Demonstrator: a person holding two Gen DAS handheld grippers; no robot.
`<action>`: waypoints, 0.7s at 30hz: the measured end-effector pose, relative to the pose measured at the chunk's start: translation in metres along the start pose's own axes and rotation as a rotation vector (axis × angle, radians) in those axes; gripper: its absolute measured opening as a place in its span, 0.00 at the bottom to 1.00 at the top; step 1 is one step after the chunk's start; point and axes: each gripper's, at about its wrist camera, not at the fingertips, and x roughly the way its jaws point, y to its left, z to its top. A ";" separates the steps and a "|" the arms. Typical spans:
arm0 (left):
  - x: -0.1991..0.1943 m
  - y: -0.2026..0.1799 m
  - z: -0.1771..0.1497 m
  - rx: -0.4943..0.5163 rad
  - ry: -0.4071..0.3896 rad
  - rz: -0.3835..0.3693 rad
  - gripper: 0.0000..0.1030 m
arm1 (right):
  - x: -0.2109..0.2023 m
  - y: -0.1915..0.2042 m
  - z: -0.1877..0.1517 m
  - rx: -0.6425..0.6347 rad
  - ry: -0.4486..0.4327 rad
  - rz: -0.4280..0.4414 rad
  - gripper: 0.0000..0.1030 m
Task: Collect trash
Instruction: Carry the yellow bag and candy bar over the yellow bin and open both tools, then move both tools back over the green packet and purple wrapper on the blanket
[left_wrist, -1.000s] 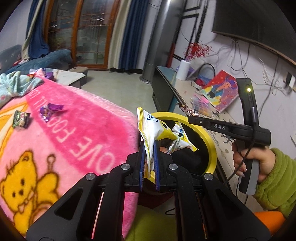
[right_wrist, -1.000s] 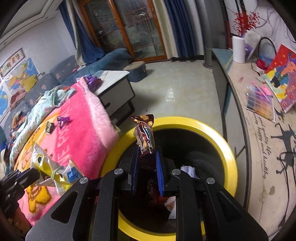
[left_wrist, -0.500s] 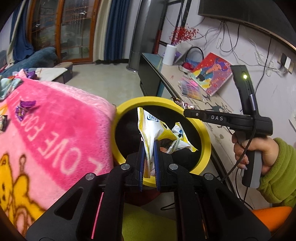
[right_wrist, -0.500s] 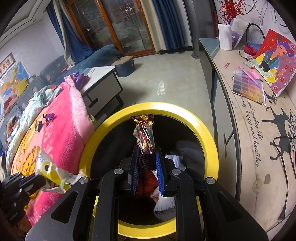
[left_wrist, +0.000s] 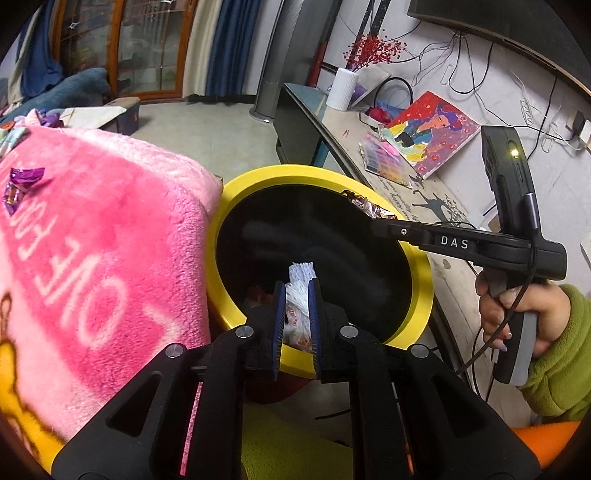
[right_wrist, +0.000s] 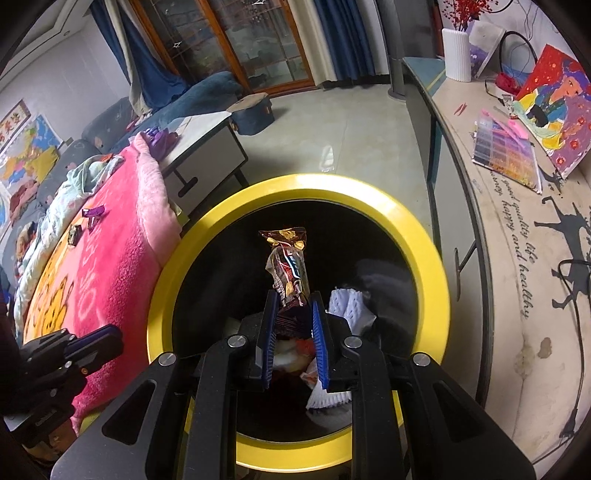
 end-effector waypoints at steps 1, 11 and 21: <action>0.000 0.000 0.000 -0.003 0.002 0.002 0.17 | 0.001 0.000 0.000 -0.001 0.002 0.001 0.21; -0.029 0.021 0.007 -0.050 -0.078 0.047 0.81 | -0.005 0.013 0.002 -0.022 -0.033 0.004 0.54; -0.052 0.043 0.008 -0.111 -0.124 0.112 0.89 | -0.017 0.032 0.008 -0.058 -0.091 0.014 0.67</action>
